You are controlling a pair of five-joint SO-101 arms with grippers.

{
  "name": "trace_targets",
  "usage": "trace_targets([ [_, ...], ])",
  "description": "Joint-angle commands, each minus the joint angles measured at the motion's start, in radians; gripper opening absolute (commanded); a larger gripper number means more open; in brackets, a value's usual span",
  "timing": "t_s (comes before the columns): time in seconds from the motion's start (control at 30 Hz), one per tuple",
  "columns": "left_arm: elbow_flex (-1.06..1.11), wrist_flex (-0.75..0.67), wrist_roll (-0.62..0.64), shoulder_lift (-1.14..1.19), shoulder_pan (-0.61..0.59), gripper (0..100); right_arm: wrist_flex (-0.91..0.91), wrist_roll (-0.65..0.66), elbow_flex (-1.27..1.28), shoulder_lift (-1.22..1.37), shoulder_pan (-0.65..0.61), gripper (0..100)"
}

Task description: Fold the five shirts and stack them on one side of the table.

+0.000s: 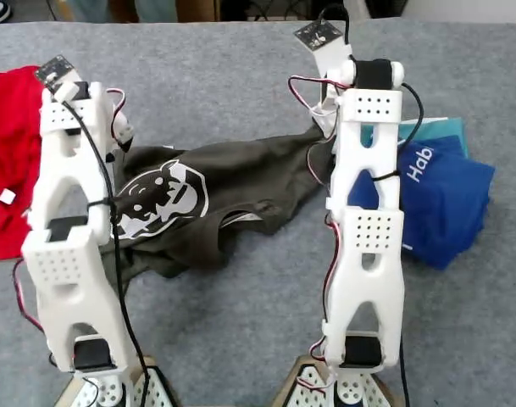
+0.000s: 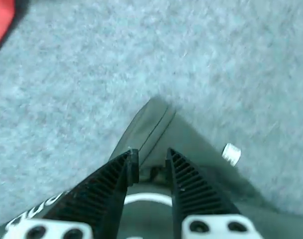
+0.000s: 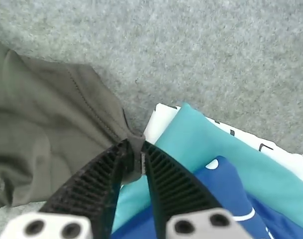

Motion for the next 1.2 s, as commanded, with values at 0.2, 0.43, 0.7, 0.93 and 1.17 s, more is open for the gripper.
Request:
trace_targets([
  [0.2, -0.406, 0.055, 0.117, 0.212, -0.002, 12, -0.015, 0.008, -0.010, 0.001, -0.012, 1.4],
  [0.43, -0.441, 0.058, 0.150, 0.316, -0.008, 12, -0.020, 0.009, -0.010, 0.001, -0.012, 1.4],
  [0.7, -0.466, 0.150, 0.150, 0.331, -0.018, 12, -0.023, 0.008, -0.010, 0.001, -0.014, 1.4],
  [0.93, -0.458, 0.140, 0.150, 0.442, -0.019, 12, -0.023, 0.008, -0.010, 0.001, -0.014, 1.4],
  [1.17, -0.522, 0.147, 0.147, 0.482, -0.019, 11, -0.021, 0.008, -0.010, -0.001, -0.015, 1.4],
])
